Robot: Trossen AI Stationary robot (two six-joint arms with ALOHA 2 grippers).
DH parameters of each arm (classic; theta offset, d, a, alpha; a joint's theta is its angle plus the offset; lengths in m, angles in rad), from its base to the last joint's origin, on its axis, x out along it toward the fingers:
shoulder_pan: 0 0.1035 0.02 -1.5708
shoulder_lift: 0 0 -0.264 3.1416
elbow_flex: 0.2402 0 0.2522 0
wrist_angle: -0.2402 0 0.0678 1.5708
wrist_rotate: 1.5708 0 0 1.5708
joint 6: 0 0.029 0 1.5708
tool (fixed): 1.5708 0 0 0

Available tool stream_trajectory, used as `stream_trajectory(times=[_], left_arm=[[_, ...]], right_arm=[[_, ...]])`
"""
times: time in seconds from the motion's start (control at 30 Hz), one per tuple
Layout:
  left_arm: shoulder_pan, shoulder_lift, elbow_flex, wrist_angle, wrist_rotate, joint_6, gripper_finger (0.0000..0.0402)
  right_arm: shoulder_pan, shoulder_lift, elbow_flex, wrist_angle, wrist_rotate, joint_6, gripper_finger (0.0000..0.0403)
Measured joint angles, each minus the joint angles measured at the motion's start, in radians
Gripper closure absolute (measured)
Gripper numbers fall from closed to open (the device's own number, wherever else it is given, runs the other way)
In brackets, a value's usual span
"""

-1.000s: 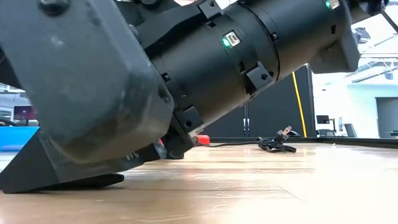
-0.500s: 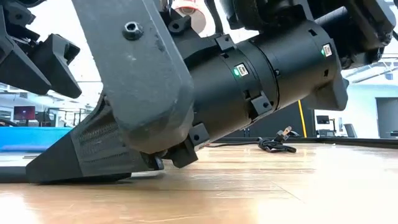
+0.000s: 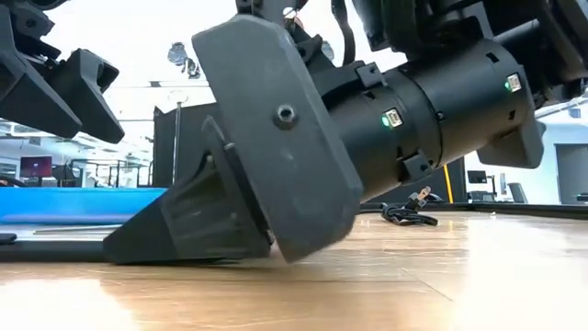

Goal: Pick & place school supplies into a supply box
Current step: Put the black pen into the blue supply box

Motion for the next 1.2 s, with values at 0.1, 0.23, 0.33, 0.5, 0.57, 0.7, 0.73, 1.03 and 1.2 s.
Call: stream_trajectory(times=[0.1, 0.23, 0.33, 0.5, 0.57, 0.7, 0.73, 1.03, 1.2], left_arm=[[0.0, 0.0, 0.0, 0.006, 0.0, 0.0, 0.0201], [0.0, 0.0, 0.0, 0.032, -0.001, 0.012, 0.0201], [0.0, 0.0, 0.0, 0.062, -0.001, 0.038, 0.0201], [0.0, 0.0, 0.0, 0.085, 0.0, 0.064, 0.0201], [0.0, 0.0, 0.0, 0.089, 0.0, 0.064, 0.0201], [-0.002, 0.0, 0.0, 0.103, 0.001, 0.07, 0.0201], [-0.004, 0.0, 0.0, 0.104, 0.001, 0.071, 0.0202], [-0.035, 0.0, 0.0, 0.157, 0.003, 0.095, 0.0201], [-0.065, 0.0, 0.0, 0.237, 0.045, 0.147, 0.0201]], right_arm=[[0.003, -0.011, 0.0, -0.008, 0.007, -0.021, 0.0384], [0.003, -0.011, -0.001, -0.001, 0.008, -0.023, 0.0384], [0.003, -0.011, -0.001, 0.003, 0.008, -0.026, 0.0384], [0.003, -0.036, -0.002, -0.001, 0.009, -0.066, 0.0384], [0.003, -0.051, -0.003, -0.01, 0.011, -0.085, 0.0384], [0.003, -0.097, -0.001, -0.029, 0.031, -0.12, 0.0384], [0.004, -0.108, -0.001, -0.051, 0.044, -0.129, 0.0385], [-0.015, -0.193, 0.0, -0.233, 0.117, -0.158, 0.0388], [-0.053, -0.195, 0.0, -0.24, 0.118, -0.209, 0.04]])
